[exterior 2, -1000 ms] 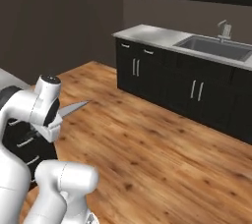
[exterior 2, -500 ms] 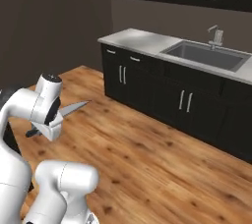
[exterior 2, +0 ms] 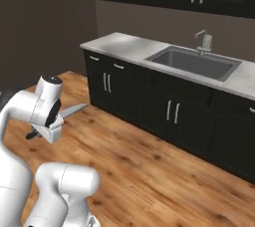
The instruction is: Move the cutting board and knife to the sink. Then move spray from the cabinet to the counter.
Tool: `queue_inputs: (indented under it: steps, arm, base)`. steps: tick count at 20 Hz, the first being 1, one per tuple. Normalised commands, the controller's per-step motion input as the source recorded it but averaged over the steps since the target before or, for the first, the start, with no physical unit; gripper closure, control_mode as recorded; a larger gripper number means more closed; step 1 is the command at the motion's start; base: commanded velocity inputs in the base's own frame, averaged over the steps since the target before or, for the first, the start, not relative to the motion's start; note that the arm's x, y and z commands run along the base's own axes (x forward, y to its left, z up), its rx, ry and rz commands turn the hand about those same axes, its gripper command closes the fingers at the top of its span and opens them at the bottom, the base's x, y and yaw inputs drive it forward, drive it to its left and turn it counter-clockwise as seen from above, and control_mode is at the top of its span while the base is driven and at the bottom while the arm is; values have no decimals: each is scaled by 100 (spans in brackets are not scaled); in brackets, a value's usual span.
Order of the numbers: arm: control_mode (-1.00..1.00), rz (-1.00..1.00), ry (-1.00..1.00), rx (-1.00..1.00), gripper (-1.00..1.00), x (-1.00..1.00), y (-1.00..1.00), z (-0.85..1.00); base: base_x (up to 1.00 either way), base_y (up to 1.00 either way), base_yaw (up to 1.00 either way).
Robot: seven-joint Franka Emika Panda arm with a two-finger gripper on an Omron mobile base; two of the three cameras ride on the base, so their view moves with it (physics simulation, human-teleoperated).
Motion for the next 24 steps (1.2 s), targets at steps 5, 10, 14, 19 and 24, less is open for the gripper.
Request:
queue_inputs:
  steps: [5, 10, 14, 19, 24]
  arm:
    - [100, 0, 0, 0, 100, 0, 0, 0]
    - [100, 0, 0, 0, 100, 0, 0, 0]
    - [100, 0, 0, 0, 100, 0, 0, 0]
    - [100, 0, 0, 0, 100, 0, 0, 0]
    - [100, 0, 0, 0, 100, 0, 0, 0]
  base:
    - [78, -12, -3]
    - [81, -14, 0]
    - [76, -2, -9]
    - [76, 1, -16]
    - [76, 11, -22]
